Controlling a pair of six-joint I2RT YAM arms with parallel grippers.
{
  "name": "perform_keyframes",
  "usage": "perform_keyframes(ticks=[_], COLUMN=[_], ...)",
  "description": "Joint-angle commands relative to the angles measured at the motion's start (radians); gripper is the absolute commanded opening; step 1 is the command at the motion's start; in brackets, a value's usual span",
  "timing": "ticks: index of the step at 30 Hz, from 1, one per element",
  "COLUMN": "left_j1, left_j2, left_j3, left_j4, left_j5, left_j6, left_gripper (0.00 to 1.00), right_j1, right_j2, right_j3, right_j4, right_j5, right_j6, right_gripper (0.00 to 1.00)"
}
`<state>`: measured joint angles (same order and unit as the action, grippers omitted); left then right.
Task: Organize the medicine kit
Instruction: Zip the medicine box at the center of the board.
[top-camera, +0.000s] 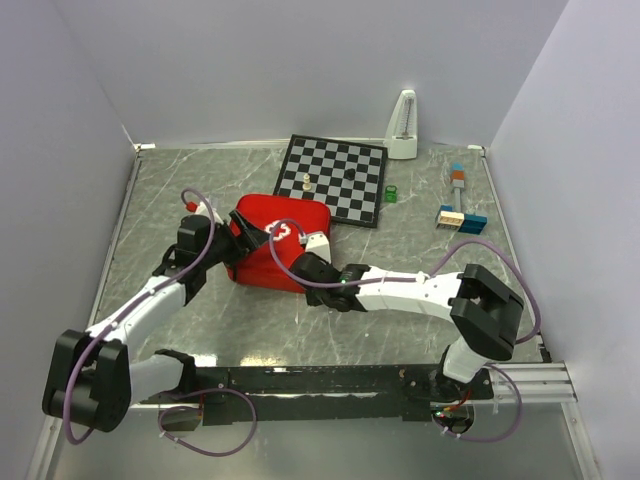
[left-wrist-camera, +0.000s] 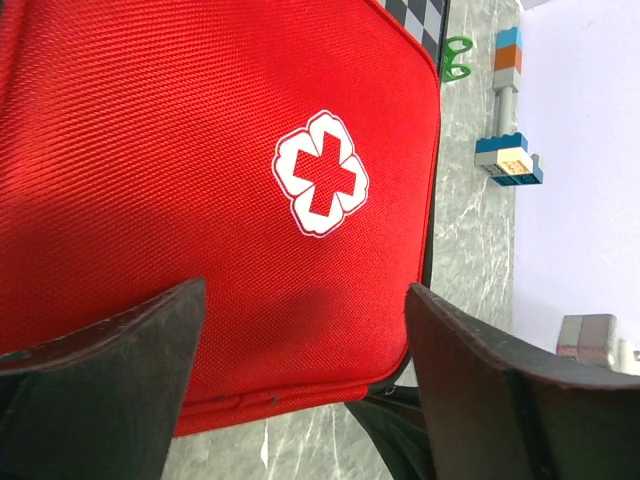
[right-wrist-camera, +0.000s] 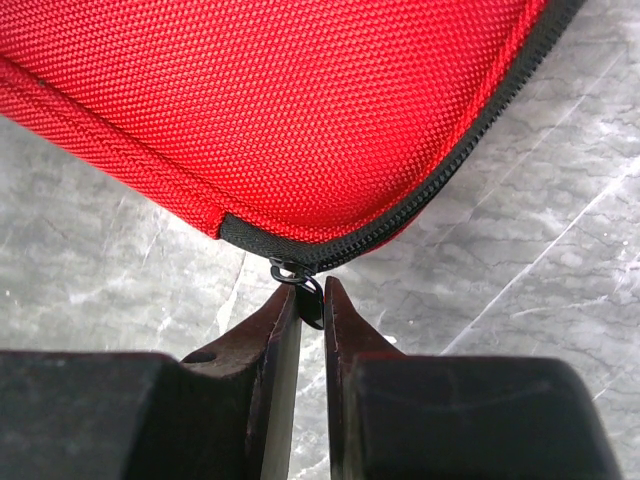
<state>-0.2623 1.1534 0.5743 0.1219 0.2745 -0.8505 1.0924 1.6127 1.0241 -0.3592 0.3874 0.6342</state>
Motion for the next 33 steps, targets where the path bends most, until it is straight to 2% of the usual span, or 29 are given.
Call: perform_keyframes(ticks=[1,5,11,16,19,23,33], left_j1=[0.001,0.001,-0.012,-0.022,-0.022,-0.023,-0.022], left_j2=[-0.099,-0.283,-0.503,-0.595,-0.600,-0.560,-0.391], left_j3=[-0.010,-0.062,-0.184,-0.257,-0.298,-0.332,-0.324], left_j4=[-0.082,-0.163,-0.324,-0.383,-0.355,-0.315,-0.164], left_j5=[-0.055,-0.119,-0.104,-0.066,-0.026,-0.011,-0.063], left_j6=[-0.022,-0.131,-0.307,-0.343,-0.386,-0.380,-0.363], left_gripper=[0.90,0.99,0.96,0.96,0.96,0.96,0.97], right_j1=[0.001,0.009,0.055,0.116,0.141,0.138,0.031], right_j2=[-0.063,-0.063,-0.031,-0.005,0.003,-0.031,-0.166], right_j3=[-0.030,-0.022,0.043,0.120,0.165,0.133,-0.068], right_j4=[-0.034,-0.034,-0.055,-0.070,-0.102,-0.124,-0.141], right_j5=[-0.035,-0.058,-0.090,-0.105,-0.094,-0.071,-0.028], right_j6=[-0.039,-0.010,0.005,-0.007,-0.016,-0.021,-0.047], right_gripper=[0.00,0.00,0.00,0.00,0.00,0.00,0.00])
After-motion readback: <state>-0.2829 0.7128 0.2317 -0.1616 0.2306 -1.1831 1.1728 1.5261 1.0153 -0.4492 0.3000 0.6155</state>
